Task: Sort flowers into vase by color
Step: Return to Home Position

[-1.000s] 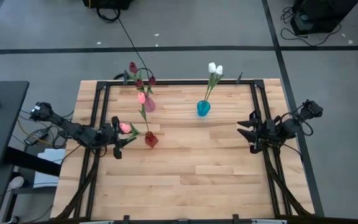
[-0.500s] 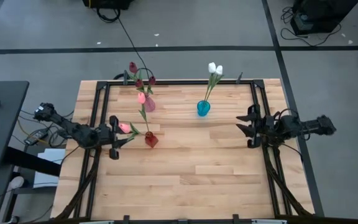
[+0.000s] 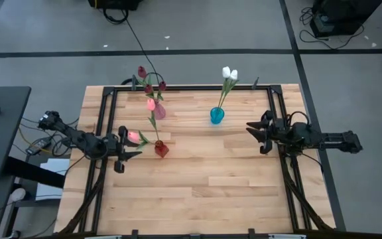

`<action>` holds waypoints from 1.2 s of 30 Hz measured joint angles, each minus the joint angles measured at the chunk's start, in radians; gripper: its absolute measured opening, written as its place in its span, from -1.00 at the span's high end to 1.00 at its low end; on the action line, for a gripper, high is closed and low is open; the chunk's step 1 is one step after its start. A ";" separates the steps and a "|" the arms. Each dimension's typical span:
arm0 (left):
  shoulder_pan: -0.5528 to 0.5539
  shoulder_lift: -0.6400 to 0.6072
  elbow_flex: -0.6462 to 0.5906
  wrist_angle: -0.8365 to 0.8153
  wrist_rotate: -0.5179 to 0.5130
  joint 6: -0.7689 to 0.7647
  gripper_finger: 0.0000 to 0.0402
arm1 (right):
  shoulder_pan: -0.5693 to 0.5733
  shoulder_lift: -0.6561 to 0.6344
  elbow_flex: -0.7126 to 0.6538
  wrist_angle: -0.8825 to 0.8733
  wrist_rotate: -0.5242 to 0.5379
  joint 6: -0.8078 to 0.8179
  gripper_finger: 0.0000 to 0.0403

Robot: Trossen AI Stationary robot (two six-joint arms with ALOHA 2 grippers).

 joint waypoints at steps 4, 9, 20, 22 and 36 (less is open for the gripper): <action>0.000 0.000 0.000 0.000 -0.005 -0.031 0.38 | 0.000 0.000 0.000 0.008 0.068 0.134 0.38; 0.000 0.000 0.000 0.002 -0.013 -0.050 0.38 | 0.000 0.000 0.000 0.015 0.067 0.143 0.38; 0.000 0.000 0.000 0.012 -0.016 -0.050 0.38 | 0.000 0.000 0.000 0.015 0.067 0.140 0.38; 0.000 0.000 0.000 0.012 -0.016 -0.050 0.38 | 0.000 0.000 0.000 0.015 0.067 0.140 0.38; 0.000 0.000 0.000 0.016 -0.016 -0.050 0.38 | 0.000 0.000 0.000 0.015 0.067 0.140 0.38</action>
